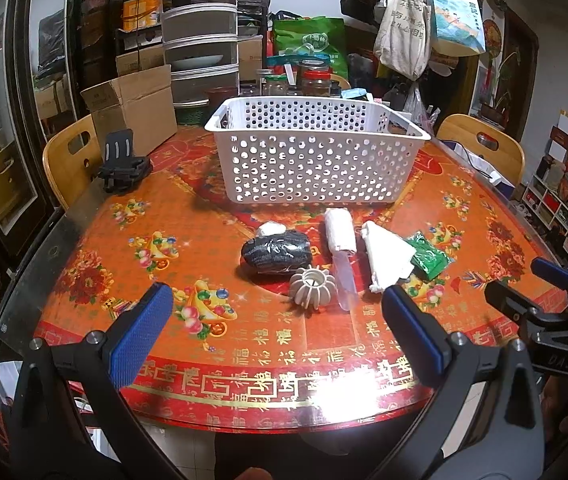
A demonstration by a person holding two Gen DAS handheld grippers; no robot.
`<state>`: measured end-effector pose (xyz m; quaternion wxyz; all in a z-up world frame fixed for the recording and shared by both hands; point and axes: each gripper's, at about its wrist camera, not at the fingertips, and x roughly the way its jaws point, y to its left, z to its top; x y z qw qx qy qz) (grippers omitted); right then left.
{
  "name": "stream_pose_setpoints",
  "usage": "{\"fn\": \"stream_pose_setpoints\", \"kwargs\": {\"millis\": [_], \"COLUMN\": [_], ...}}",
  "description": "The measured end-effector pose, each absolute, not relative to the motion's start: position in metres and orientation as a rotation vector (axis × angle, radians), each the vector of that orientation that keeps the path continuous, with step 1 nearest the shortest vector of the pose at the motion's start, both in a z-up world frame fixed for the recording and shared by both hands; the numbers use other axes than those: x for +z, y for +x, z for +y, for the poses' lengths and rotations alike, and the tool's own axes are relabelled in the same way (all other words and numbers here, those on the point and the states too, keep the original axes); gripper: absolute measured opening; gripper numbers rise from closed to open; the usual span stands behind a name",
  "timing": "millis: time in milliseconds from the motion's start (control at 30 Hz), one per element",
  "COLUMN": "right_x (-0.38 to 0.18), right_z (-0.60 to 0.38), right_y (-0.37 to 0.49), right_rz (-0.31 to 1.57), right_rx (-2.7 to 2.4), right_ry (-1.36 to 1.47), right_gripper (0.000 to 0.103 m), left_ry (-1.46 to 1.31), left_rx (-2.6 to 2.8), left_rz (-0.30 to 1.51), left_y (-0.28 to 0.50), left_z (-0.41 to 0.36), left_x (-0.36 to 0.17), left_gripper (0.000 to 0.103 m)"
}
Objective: Organize soft objects
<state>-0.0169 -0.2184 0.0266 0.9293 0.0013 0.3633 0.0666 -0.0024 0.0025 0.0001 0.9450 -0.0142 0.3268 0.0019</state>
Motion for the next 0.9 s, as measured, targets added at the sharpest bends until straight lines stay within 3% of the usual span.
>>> {"fn": "stream_pose_setpoints", "kwargs": {"millis": [900], "right_x": [0.0289], "right_z": [-0.2183], "right_y": [-0.0175], "right_rz": [0.743], "right_rx": [0.134], "right_ry": [0.001], "right_gripper": [0.103], "left_ry": [-0.026], "left_rx": [0.004], "left_rz": [0.667], "left_y": [-0.0013], "left_z": [0.0017], "left_x": [0.0000], "left_gripper": [0.103]}}
